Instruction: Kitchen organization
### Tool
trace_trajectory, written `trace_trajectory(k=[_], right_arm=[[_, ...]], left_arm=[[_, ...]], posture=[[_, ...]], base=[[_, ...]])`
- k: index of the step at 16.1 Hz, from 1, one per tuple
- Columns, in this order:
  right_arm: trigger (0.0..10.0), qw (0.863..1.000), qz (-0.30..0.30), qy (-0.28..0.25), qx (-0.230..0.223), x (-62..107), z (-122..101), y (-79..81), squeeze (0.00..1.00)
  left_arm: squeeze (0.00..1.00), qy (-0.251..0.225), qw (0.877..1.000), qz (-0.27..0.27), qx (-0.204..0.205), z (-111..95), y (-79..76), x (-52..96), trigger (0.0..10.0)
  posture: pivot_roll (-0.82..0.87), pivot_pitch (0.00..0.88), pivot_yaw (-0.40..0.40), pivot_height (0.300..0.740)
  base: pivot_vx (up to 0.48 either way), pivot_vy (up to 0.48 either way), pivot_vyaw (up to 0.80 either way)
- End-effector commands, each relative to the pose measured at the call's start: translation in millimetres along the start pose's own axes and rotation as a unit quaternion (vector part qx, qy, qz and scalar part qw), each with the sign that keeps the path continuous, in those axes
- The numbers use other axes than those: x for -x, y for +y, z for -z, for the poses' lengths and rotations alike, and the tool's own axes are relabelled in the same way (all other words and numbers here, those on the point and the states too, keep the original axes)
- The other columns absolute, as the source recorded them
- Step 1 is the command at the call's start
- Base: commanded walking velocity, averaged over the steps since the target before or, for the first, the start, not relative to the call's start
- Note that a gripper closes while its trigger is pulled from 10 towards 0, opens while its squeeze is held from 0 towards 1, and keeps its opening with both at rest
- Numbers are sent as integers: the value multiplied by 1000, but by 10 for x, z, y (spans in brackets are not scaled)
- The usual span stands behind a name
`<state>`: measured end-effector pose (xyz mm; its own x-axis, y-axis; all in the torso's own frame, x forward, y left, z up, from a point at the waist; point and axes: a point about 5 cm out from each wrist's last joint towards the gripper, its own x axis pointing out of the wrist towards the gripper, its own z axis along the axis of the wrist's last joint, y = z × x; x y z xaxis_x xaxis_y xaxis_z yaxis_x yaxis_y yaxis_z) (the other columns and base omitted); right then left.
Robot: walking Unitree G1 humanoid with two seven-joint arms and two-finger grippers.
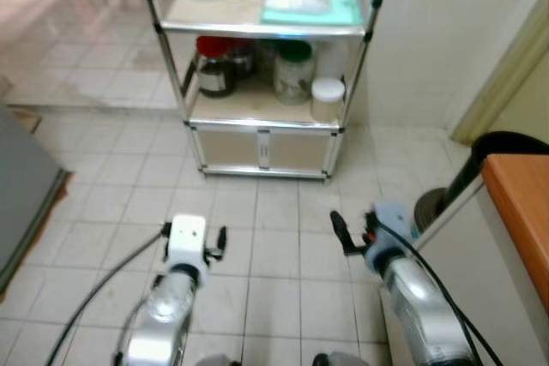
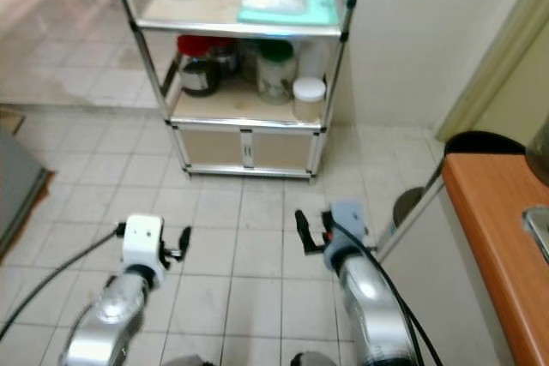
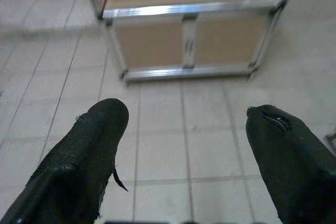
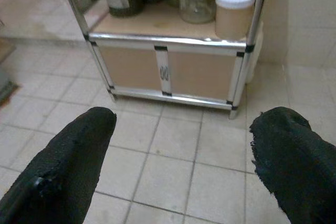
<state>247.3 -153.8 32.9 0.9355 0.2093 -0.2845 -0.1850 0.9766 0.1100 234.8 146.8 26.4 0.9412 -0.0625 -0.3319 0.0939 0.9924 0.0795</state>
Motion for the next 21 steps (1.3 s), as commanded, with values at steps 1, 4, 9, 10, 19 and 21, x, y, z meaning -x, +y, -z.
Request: trace_trajectory(k=[1,4,9,10,19,21], right_arm=[[10000,1000,-1,-18,-14,31,-72,21,1000],[10000,999,11,-21,-45,226,-80,41,1000],[10000,999,-28,-20,-33,211,-219,206,1000],[10000,999,-44,-32,0,189,-271,238,1000],[10000,1000,23,-17,-11,126,-399,105,1000],[10000,999,26,-34,8,116,-453,87,1000]], left_arm=[[0,-37,999,0,-11,-164,11,5,10000],[0,-56,998,-13,-14,-278,94,111,10000],[0,-69,996,-49,-21,-403,200,154,10000],[0,-69,996,-56,-15,-407,193,194,10000],[0,-71,995,-6,-68,-634,123,145,10000],[0,-79,995,-14,-62,-649,124,126,10000]], posture=[[-72,0,56,740],[-78,0,77,740],[-34,0,50,740],[-33,0,41,740],[-7,0,33,740],[-11,0,46,740]], base=[[0,480,0],[0,0,0],[0,0,0],[0,0,-488],[0,160,-789],[0,0,-800]])
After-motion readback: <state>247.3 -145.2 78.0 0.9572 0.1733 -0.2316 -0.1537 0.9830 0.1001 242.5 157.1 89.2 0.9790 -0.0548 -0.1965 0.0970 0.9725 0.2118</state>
